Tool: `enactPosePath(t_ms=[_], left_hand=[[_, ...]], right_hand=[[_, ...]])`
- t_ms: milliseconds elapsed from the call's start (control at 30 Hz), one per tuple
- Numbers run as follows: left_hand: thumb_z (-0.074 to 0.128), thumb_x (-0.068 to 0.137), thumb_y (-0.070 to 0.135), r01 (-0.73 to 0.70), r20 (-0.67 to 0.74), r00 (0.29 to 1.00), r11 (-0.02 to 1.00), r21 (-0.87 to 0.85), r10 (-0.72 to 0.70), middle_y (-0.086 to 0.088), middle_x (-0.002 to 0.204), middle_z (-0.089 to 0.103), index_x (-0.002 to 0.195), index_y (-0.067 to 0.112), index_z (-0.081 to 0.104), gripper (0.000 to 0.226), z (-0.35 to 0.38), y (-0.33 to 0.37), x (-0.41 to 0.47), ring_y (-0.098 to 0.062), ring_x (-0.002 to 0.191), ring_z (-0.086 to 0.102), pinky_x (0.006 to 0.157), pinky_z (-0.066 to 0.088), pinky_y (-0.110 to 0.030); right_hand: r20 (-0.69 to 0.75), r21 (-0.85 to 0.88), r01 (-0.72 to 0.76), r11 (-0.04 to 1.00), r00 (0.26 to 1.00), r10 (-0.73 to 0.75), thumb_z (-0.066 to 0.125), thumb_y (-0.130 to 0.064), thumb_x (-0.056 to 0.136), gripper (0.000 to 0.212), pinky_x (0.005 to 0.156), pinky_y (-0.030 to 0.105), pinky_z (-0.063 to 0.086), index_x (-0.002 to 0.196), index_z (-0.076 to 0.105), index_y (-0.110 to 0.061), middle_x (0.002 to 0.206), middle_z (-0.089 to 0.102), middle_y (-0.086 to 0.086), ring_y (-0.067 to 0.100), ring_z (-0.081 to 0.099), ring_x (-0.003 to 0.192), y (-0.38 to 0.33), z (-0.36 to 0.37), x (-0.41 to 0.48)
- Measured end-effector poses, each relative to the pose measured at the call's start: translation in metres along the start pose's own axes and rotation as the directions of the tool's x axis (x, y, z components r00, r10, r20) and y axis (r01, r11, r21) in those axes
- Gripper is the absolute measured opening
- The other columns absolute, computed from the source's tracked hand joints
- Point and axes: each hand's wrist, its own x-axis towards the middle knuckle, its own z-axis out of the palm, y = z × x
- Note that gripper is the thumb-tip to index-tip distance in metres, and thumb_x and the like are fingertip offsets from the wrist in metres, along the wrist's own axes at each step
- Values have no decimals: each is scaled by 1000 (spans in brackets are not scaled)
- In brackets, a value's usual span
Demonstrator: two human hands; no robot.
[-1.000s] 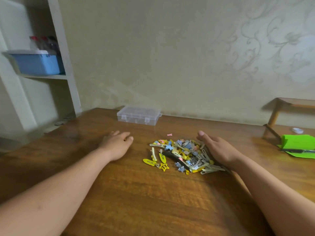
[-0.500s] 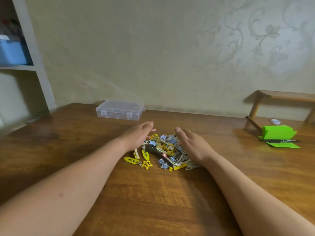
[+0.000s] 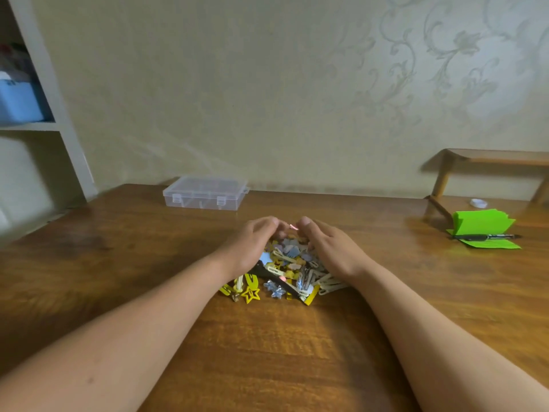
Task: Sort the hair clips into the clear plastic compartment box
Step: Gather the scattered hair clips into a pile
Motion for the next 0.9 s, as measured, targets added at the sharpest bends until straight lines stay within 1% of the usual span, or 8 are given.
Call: enactPosePath(t_ms=[100, 233, 367, 500, 633, 700, 767, 900], left_hand=[[27, 113, 51, 9, -82, 997, 999, 36, -6, 12, 138, 66, 136, 29, 66, 50, -9, 3, 6, -6, 132, 57, 122, 41, -44], [22, 112, 57, 78, 73, 993, 983, 166, -92, 9, 169, 39, 161, 33, 45, 59, -10, 11, 25, -14, 157, 33, 128, 26, -41], [23, 98, 71, 70, 206, 971, 970, 233, -120, 13, 154, 58, 139, 50, 63, 61, -2, 8, 39, -13, 145, 50, 126, 33, -50], [28, 111, 56, 58, 221, 970, 982, 180, -98, 16, 138, 69, 133, 35, 71, 52, -4, 16, 20, -6, 134, 58, 123, 35, -38], [29, 102, 68, 27, 204, 977, 986, 164, -61, 23, 145, 64, 140, 37, 68, 63, -14, 15, -5, 0, 140, 52, 125, 33, -39], [28, 109, 65, 45, 117, 991, 988, 150, -63, 20, 154, 57, 147, 37, 62, 58, -21, 9, -19, -3, 146, 47, 122, 32, -36], [26, 109, 67, 70, 32, 997, 987, 146, -75, 16, 160, 49, 155, 36, 53, 62, -21, 7, -36, -8, 150, 41, 120, 30, -34], [24, 110, 64, 69, 28, 996, 956, 284, -80, 11, 165, 45, 161, 33, 42, 62, -2, 14, -51, -14, 152, 40, 111, 32, -31]], right_hand=[[-110, 102, -42, 994, 992, 53, 30, -60, 110, 64, 108, 47, 50, 128, 69, -12, 121, 76, 3, 23, 68, 115, 5, -6, -1], [4, -37, -4, 999, 1000, 5, 26, -64, 109, 65, 108, 41, 47, 142, 62, -21, 134, 69, 1, 22, 62, 124, 4, -2, -1], [-11, 91, 4, 996, 1000, -3, 30, -65, 108, 61, 108, 46, 51, 138, 66, -25, 126, 75, -4, 16, 69, 115, 8, -2, 1], [-89, 247, -18, 969, 995, 41, 34, -58, 110, 58, 108, 48, 52, 134, 68, -18, 115, 78, -5, 13, 71, 112, 12, -9, 0], [-69, 62, -18, 998, 997, 23, 29, -64, 109, 66, 114, 42, 46, 143, 64, -20, 140, 69, 0, 20, 62, 132, 8, -10, -9], [-39, -78, -26, 997, 999, 23, 27, -62, 110, 66, 107, 32, 41, 149, 57, -18, 149, 62, 3, 24, 55, 138, 4, -13, -16], [-20, -153, -28, 988, 999, 26, 27, -61, 111, 65, 101, 32, 39, 151, 54, -18, 150, 61, 5, 26, 55, 137, 4, -13, -19], [38, -174, 0, 985, 999, 7, 29, -65, 108, 64, 104, 35, 45, 145, 59, -22, 145, 65, 4, 24, 60, 130, -1, -4, -18]])
